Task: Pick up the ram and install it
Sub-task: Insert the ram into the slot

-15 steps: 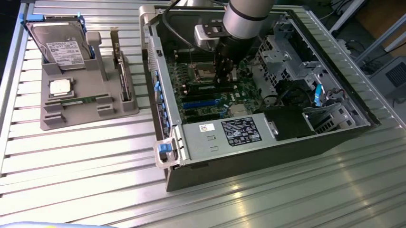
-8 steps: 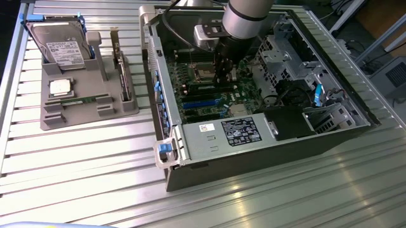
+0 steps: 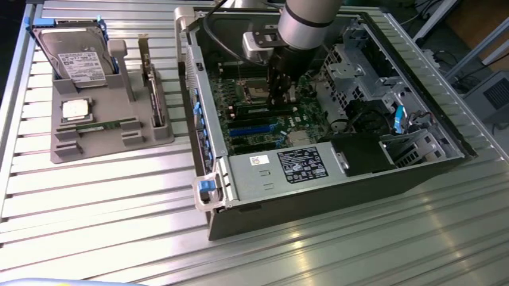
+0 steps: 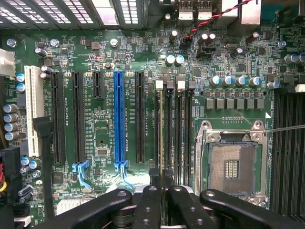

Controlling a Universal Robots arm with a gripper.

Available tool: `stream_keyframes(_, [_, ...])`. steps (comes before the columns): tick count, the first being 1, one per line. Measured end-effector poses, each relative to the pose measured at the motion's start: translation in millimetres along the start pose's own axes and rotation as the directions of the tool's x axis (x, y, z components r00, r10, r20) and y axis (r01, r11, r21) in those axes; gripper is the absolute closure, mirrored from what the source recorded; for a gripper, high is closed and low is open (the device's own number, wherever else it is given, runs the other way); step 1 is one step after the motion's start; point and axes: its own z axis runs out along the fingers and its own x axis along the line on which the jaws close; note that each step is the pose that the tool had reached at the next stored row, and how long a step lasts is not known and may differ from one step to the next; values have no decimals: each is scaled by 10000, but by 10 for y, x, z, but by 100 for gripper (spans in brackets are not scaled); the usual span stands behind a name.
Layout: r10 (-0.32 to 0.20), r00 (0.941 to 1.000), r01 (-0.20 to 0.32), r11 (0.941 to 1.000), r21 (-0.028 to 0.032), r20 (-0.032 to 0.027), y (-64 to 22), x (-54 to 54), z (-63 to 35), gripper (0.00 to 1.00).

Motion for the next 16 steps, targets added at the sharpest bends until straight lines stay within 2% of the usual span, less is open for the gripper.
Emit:
stream_keyframes(10, [0, 10000, 0, 10000, 1, 1, 0, 0, 12, 88])
stream_keyframes(11, [0, 10000, 0, 10000, 0, 2, 0, 0, 12, 87])
stream_keyframes(12, [0, 10000, 0, 10000, 1, 2, 0, 0, 12, 81])
stream_keyframes(16, [1, 10000, -1, 10000, 0, -3, 0, -1, -28, 81])
